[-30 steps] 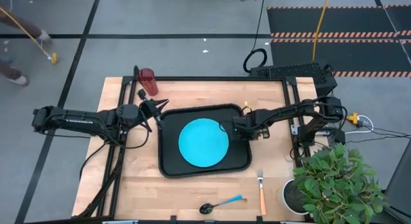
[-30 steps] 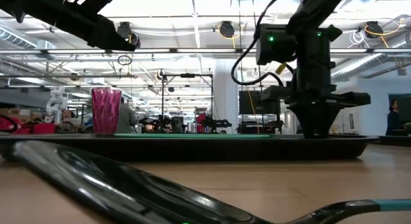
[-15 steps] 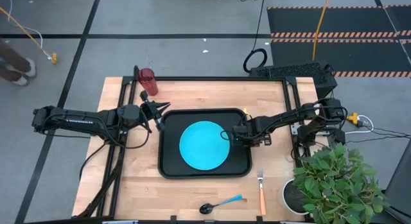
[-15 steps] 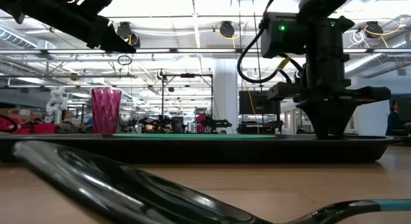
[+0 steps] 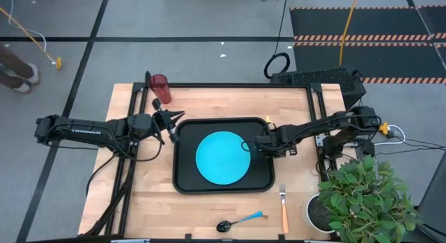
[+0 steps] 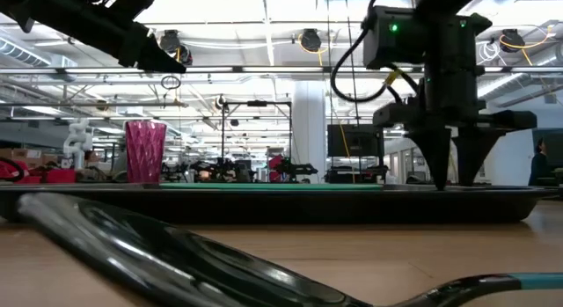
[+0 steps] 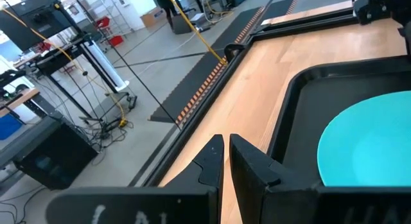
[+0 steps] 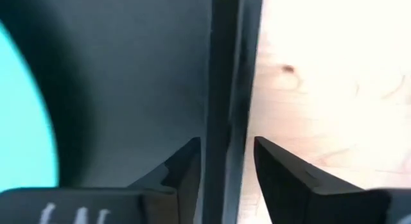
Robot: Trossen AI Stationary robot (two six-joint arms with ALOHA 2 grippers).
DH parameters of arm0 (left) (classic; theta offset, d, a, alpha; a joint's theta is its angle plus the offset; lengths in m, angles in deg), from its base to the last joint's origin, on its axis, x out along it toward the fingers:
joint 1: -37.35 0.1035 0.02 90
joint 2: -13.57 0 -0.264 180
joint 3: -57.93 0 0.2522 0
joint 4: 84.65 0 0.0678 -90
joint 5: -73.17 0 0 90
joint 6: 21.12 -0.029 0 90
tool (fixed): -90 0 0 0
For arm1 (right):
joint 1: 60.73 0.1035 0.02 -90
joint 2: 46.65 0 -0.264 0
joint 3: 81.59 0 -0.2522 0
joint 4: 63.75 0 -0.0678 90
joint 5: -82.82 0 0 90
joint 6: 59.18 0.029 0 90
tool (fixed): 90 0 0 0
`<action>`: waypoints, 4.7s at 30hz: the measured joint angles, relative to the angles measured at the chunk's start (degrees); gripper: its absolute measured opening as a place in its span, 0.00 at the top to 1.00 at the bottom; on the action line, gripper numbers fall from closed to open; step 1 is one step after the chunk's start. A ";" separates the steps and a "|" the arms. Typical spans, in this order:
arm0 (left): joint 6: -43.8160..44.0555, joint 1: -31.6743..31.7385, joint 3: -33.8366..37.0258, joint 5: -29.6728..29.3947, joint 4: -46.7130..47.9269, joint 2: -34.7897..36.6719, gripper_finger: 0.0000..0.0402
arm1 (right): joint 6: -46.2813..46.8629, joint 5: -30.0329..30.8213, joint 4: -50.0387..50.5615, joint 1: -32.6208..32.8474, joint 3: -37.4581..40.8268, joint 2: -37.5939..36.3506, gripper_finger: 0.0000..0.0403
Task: Pick and place plate/cup/fork/spoon on tray
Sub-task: Adjust the tray, then put the red cup on the black food tray
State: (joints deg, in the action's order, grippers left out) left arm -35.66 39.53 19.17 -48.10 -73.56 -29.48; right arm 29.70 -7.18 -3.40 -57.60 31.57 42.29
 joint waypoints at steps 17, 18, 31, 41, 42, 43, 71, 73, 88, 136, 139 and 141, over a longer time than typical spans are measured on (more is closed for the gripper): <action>-2.61 0.00 0.00 -0.26 1.67 -0.01 0.92 | -39.92 39.30 -33.18 5.68 -0.15 -9.27 0.62; -2.93 0.00 0.00 -0.46 1.70 0.00 0.92 | -46.65 41.37 -38.23 6.37 -0.15 -8.78 0.62; 1.92 1.41 -5.91 -1.66 8.48 -0.09 0.92 | -83.81 38.33 -67.81 5.18 -0.17 2.28 0.63; 6.49 8.07 -25.04 -1.81 31.89 -10.00 0.77 | -97.09 35.56 -70.21 -1.48 0.36 0.53 0.63; 7.21 9.01 -25.95 -2.10 32.57 -11.35 0.74 | -97.18 35.57 -70.54 -2.72 1.11 -0.23 0.63; 8.15 9.88 -26.70 -2.51 32.83 -12.63 0.70 | -97.24 35.02 -70.58 -4.04 2.23 -0.85 0.63; 0.86 37.96 -56.12 7.86 84.32 -35.10 0.48 | -88.27 6.09 -68.58 -12.77 8.09 -13.51 0.63; 0.02 41.06 -55.29 12.19 82.59 -34.87 0.48 | -88.19 5.88 -68.61 -11.38 8.09 -13.74 0.63; -8.87 46.20 -47.72 18.17 75.49 -36.70 0.48 | -94.02 6.12 -67.53 -12.47 8.09 -13.72 0.63; 13.71 22.75 -64.13 23.67 89.14 -45.00 0.98 | -90.64 7.69 -56.38 -13.44 8.09 -13.72 0.63; 17.95 17.33 -64.08 23.72 88.14 -45.00 0.98 | -90.62 7.69 -56.35 -13.44 8.09 -13.72 0.63; 20.52 14.35 -64.08 23.52 87.93 -45.00 0.98 | -90.45 7.69 -56.35 -13.44 8.09 -13.72 0.63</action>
State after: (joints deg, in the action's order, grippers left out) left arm -15.14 53.88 -44.91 -24.58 14.37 -74.48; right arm -60.75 0.51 -59.75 -71.04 39.66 28.57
